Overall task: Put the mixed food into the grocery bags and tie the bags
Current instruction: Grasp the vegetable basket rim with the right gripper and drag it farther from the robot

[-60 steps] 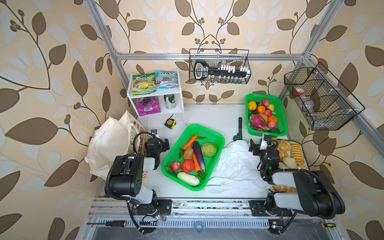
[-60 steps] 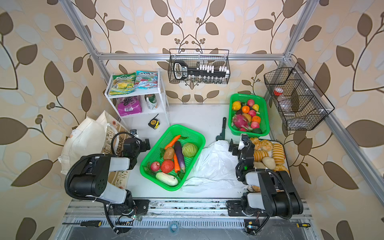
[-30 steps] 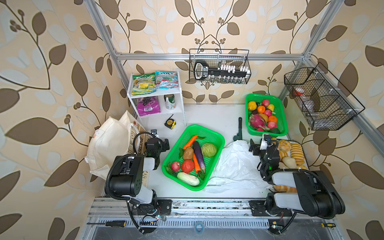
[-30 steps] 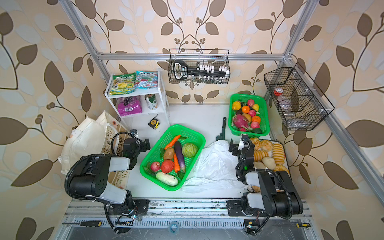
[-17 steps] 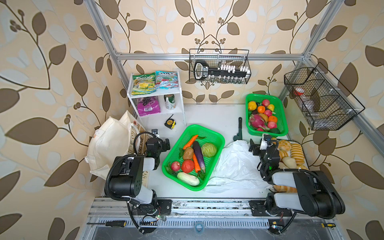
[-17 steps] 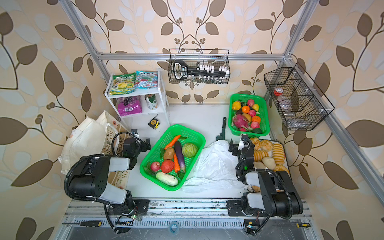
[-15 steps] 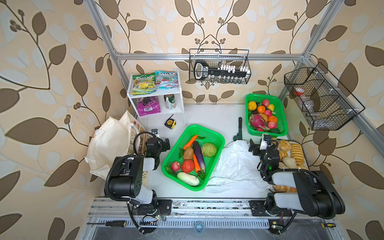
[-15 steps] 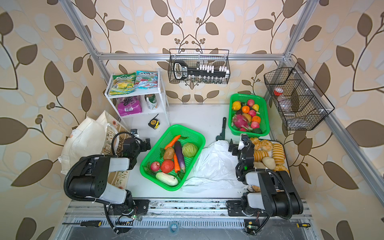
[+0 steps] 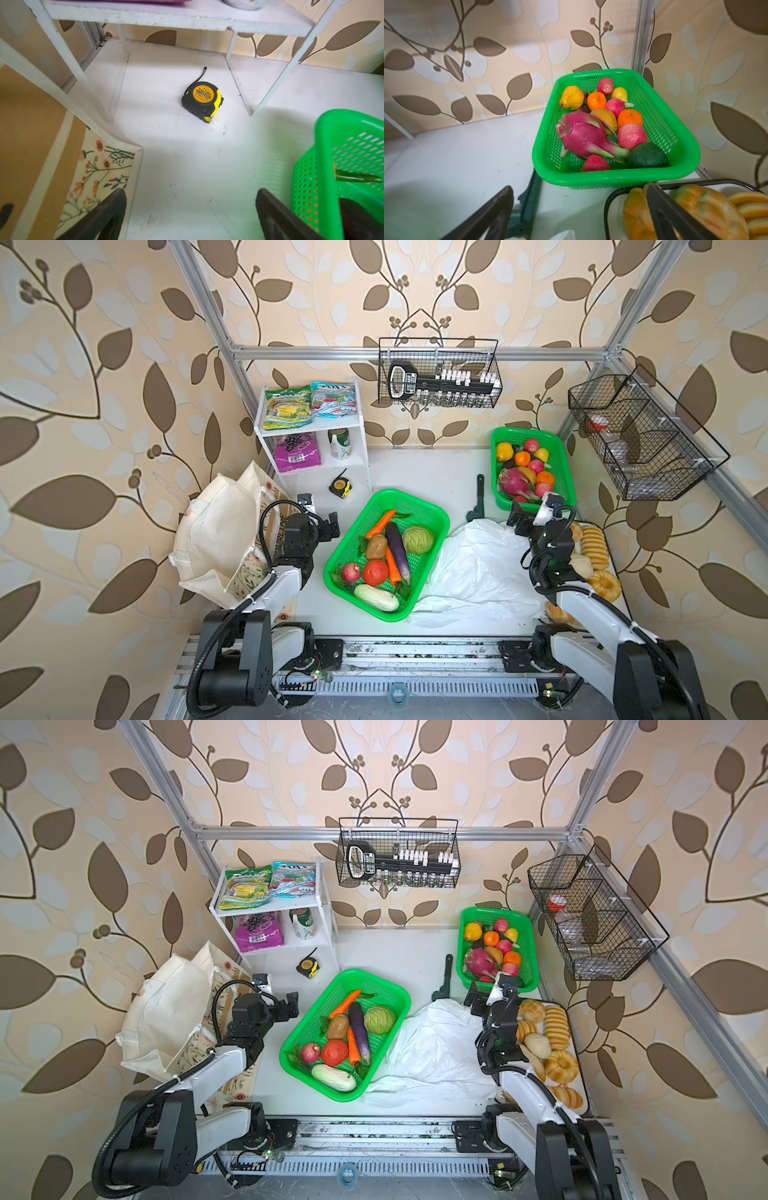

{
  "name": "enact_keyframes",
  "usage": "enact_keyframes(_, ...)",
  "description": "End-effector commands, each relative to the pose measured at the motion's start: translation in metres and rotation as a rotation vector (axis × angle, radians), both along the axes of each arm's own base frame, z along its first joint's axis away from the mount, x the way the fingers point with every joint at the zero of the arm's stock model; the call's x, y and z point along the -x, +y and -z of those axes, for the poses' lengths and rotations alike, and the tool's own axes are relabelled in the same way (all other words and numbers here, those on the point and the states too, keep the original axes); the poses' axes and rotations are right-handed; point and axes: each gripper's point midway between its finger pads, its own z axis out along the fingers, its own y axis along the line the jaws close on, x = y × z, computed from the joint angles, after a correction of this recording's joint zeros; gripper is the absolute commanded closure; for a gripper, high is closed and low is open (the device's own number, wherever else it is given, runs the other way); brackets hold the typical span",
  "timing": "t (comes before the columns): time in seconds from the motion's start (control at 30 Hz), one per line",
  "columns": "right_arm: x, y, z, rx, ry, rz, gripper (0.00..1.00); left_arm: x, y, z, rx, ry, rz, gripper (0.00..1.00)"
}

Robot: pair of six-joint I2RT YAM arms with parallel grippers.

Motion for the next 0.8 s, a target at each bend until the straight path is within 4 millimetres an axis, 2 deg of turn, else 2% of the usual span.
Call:
enact_keyframes(0.0, 0.01, 0.023, 0.007, -0.247, 0.126, -0.086, 0.0, -0.001, -0.011, -0.035, 0.108, -0.004, 0.026, 0.01)
enact_keyframes(0.03, 0.012, 0.041, 0.0, -0.303, 0.124, -0.181, 0.0, 0.001, -0.015, -0.042, 0.132, 0.0, 0.043, 0.01)
enact_keyframes(0.1, 0.017, 0.072, -0.01, -0.46, 0.125, -0.328, 0.07, 0.003, -0.02, -0.055, 0.188, 0.003, 0.049, 0.01)
enact_keyframes(0.2, 0.03, 0.116, -0.009, -0.642, 0.206, -0.491, 0.14, 0.007, -0.031, -0.077, 0.247, -0.006, 0.09, 0.01)
enact_keyframes(0.33, 0.06, 0.175, -0.002, -0.6, 0.34, -0.645, 0.16, 0.014, -0.045, -0.101, 0.349, -0.014, 0.137, 0.01)
enact_keyframes(0.47, 0.087, 0.21, 0.017, -0.546, 0.444, -0.681, 0.18, 0.021, -0.047, -0.105, 0.466, 0.029, 0.09, 0.01)
enact_keyframes(0.57, 0.106, 0.235, 0.029, -0.527, 0.507, -0.732, 0.23, 0.025, -0.07, -0.124, 0.527, 0.026, 0.229, 0.01)
enact_keyframes(0.7, 0.127, 0.261, 0.045, -0.499, 0.593, -0.791, 0.3, 0.034, -0.089, -0.145, 0.584, 0.027, 0.329, 0.01)
enact_keyframes(0.77, 0.137, 0.275, 0.051, -0.485, 0.629, -0.842, 0.35, 0.043, -0.093, -0.146, 0.548, 0.04, 0.348, 0.01)
